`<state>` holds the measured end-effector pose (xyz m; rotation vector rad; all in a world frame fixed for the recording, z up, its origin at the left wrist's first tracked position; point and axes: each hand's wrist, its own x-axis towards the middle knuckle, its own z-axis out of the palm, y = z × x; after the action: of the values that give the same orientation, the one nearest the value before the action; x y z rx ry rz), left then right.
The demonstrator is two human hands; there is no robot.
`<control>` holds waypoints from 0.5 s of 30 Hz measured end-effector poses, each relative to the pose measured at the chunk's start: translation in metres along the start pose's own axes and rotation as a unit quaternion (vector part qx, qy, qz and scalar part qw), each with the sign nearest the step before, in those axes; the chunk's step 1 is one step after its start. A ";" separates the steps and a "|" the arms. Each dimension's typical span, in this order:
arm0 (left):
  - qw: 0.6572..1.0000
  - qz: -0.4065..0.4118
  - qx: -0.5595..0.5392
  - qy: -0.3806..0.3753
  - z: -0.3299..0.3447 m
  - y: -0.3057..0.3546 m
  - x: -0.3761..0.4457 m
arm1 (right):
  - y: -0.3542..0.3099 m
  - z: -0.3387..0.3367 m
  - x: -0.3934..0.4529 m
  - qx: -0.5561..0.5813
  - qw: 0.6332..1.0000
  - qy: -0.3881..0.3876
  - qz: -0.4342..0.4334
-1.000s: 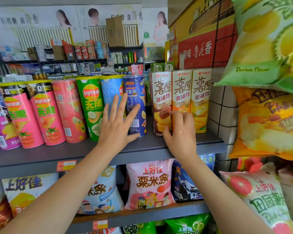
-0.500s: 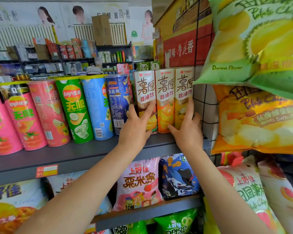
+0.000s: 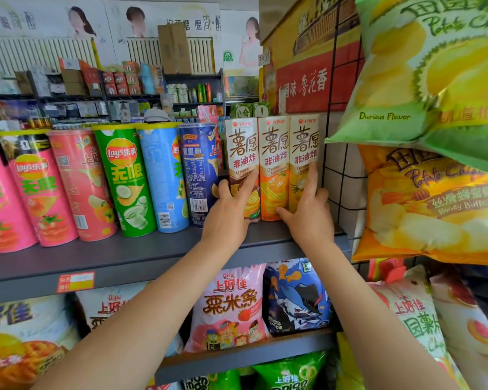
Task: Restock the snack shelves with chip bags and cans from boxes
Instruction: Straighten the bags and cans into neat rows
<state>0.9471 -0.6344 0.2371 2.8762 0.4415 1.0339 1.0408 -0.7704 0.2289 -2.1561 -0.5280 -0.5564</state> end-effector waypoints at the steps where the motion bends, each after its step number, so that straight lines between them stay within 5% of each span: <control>1: 1.000 -0.001 -0.002 -0.001 0.000 0.000 0.001 | 0.000 0.001 0.001 0.002 1.000 -0.001 -0.002; 15: 0.999 0.003 -0.034 -0.006 0.004 -0.006 0.004 | 0.001 0.005 0.007 0.019 1.000 -0.018 -0.004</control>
<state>0.9508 -0.6276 0.2358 2.8240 0.3881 1.0107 1.0478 -0.7656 0.2290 -2.1325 -0.5625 -0.5098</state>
